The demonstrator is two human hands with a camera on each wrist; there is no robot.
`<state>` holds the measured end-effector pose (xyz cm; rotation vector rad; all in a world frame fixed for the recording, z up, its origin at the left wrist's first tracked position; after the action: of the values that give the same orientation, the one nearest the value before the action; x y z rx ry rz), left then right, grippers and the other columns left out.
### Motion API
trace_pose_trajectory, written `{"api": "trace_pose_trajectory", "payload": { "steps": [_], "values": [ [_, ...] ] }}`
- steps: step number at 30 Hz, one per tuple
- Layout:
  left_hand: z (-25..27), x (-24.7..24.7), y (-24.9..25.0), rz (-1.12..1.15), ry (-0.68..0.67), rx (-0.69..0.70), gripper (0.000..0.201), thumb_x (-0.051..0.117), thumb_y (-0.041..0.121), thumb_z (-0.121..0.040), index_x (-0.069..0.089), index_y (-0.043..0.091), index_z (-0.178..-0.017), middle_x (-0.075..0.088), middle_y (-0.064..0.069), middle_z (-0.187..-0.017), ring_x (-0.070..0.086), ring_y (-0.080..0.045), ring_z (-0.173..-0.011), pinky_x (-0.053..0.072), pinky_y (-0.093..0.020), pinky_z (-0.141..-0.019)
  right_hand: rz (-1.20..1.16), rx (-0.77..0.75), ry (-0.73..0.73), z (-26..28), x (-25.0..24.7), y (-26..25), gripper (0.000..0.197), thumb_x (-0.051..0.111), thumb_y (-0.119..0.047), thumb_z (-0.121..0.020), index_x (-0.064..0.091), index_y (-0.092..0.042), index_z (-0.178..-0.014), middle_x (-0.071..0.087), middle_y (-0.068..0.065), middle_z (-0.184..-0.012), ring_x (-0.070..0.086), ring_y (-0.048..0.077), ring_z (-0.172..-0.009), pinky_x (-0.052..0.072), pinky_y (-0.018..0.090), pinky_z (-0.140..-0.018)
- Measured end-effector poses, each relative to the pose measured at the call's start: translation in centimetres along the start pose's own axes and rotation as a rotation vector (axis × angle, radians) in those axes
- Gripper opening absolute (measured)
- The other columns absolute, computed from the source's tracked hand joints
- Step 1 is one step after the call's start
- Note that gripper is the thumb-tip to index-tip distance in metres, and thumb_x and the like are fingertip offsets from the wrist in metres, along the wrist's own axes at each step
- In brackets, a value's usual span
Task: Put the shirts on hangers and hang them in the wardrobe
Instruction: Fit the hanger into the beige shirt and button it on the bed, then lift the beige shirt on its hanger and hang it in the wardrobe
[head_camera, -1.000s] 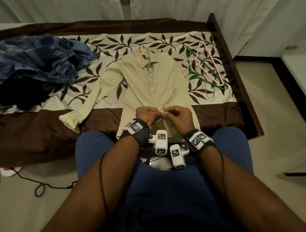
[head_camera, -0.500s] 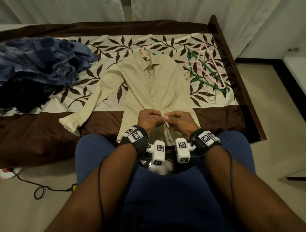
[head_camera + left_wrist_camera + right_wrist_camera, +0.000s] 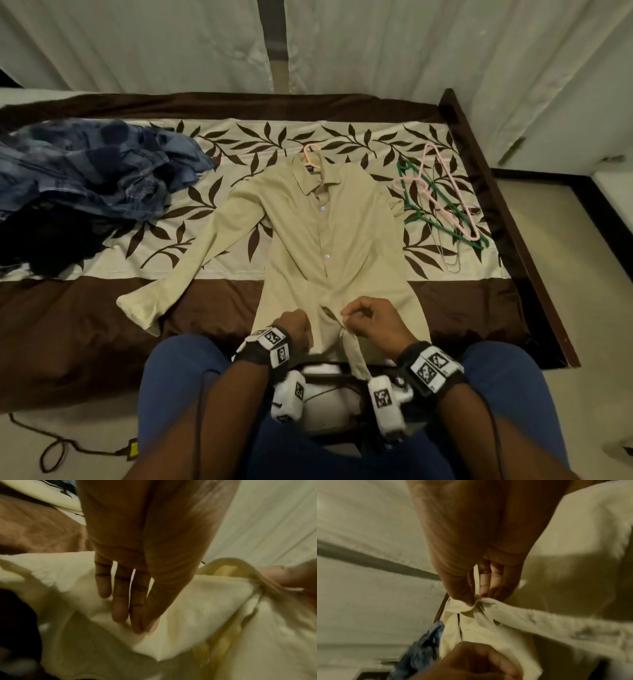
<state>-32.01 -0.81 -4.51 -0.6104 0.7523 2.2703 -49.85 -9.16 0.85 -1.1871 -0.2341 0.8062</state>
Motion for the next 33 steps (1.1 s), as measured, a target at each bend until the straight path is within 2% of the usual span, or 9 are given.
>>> {"api": "trace_pose_trajectory", "payload": {
  "steps": [2,4,8,13,16,22,27,30,33],
  "values": [
    [-0.5,-1.6,0.1,0.038,0.032,0.035,0.017,0.068,0.014,-0.073,0.077,0.015,-0.087,0.074,-0.008,-0.097,0.068,-0.028,-0.097,0.056,-0.032,-0.085,0.330,-0.050,-0.049,-1.3,-0.6,0.2,0.007,0.074,-0.008,-0.080,0.075,-0.014,-0.076,0.072,-0.005,-0.071,0.065,0.006,-0.069,0.049,0.019,-0.070],
    [-1.4,-4.8,-0.2,0.107,0.173,0.057,0.013,0.067,0.016,-0.083,0.077,0.013,-0.091,0.074,-0.007,-0.101,0.067,-0.027,-0.098,0.053,-0.030,-0.083,0.521,-0.079,-0.022,-3.1,-2.0,-0.3,0.006,0.073,-0.013,-0.082,0.076,-0.013,-0.077,0.074,-0.004,-0.075,0.066,0.008,-0.074,0.046,0.018,-0.070],
    [-3.5,-12.7,-1.9,0.280,0.477,0.035,0.019,0.067,0.027,-0.089,0.073,0.014,-0.103,0.072,-0.007,-0.107,0.065,-0.027,-0.104,0.049,-0.030,-0.086,0.591,-0.080,0.052,-8.8,-5.2,-3.1,0.006,0.071,-0.014,-0.086,0.077,-0.014,-0.085,0.071,-0.003,-0.078,0.064,0.011,-0.075,0.039,0.005,-0.063],
    [-7.9,-20.7,-4.0,0.323,0.738,-0.016,0.038,0.068,0.034,-0.090,0.065,0.011,-0.119,0.068,-0.015,-0.116,0.061,-0.034,-0.109,0.045,-0.037,-0.092,0.637,-0.144,0.119,-18.2,-7.5,-8.2,0.013,0.070,-0.014,-0.089,0.076,-0.013,-0.099,0.070,-0.002,-0.090,0.061,0.009,-0.084,0.036,0.002,-0.063],
    [-10.8,-23.8,-4.8,0.217,0.871,-0.010,0.046,0.065,0.041,-0.088,0.063,0.011,-0.123,0.065,-0.017,-0.123,0.056,-0.037,-0.116,0.044,-0.046,-0.100,0.665,-0.185,0.110,-24.6,-7.2,-11.0,0.019,0.069,-0.018,-0.090,0.074,-0.014,-0.107,0.072,0.000,-0.100,0.062,0.011,-0.089,0.040,0.014,-0.076],
    [-17.4,-27.6,-6.3,0.077,0.832,-0.080,0.061,0.056,0.051,-0.091,0.049,0.012,-0.138,0.054,-0.015,-0.138,0.049,-0.035,-0.127,0.042,-0.051,-0.105,0.756,-0.234,0.122,-36.5,-5.6,-15.4,0.036,0.064,-0.020,-0.093,0.062,-0.016,-0.129,0.063,0.005,-0.128,0.059,0.021,-0.115,0.045,0.030,-0.094],
    [-21.4,-29.5,-6.0,0.129,0.700,-0.055,0.074,0.071,0.024,-0.084,0.036,0.019,-0.148,0.050,-0.012,-0.143,0.048,-0.035,-0.129,0.042,-0.052,-0.106,0.735,-0.120,0.112,-42.9,-4.6,-16.3,0.048,0.059,-0.020,-0.095,0.048,-0.015,-0.141,0.055,0.010,-0.138,0.055,0.029,-0.123,0.047,0.042,-0.104],
    [-23.2,-29.4,-5.7,0.091,0.589,-0.061,0.082,0.079,0.014,-0.071,0.039,0.025,-0.142,0.053,-0.011,-0.135,0.048,-0.036,-0.121,0.046,-0.054,-0.099,0.684,-0.083,0.044,-45.3,-3.7,-15.9,0.054,0.058,-0.020,-0.097,0.039,-0.014,-0.148,0.048,0.012,-0.146,0.052,0.031,-0.127,0.045,0.045,-0.105],
    [-23.5,-29.5,-5.4,-0.010,0.624,-0.074,0.068,0.073,0.028,-0.074,0.047,0.025,-0.137,0.051,-0.011,-0.134,0.042,-0.037,-0.120,0.041,-0.051,-0.097,0.602,-0.059,-0.025,-47.2,-2.8,-15.7,0.060,0.063,-0.019,-0.095,0.036,-0.015,-0.149,0.048,0.011,-0.145,0.053,0.030,-0.123,0.050,0.040,-0.095]
  ]
}}
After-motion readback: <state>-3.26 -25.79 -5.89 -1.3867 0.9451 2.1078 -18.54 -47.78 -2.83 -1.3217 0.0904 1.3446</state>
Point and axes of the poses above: each hand's wrist, its own z-axis away from the middle knuckle, its own x-axis out of the palm, y = z × x, the point moved 4 cm from there along -z, towards the middle knuckle
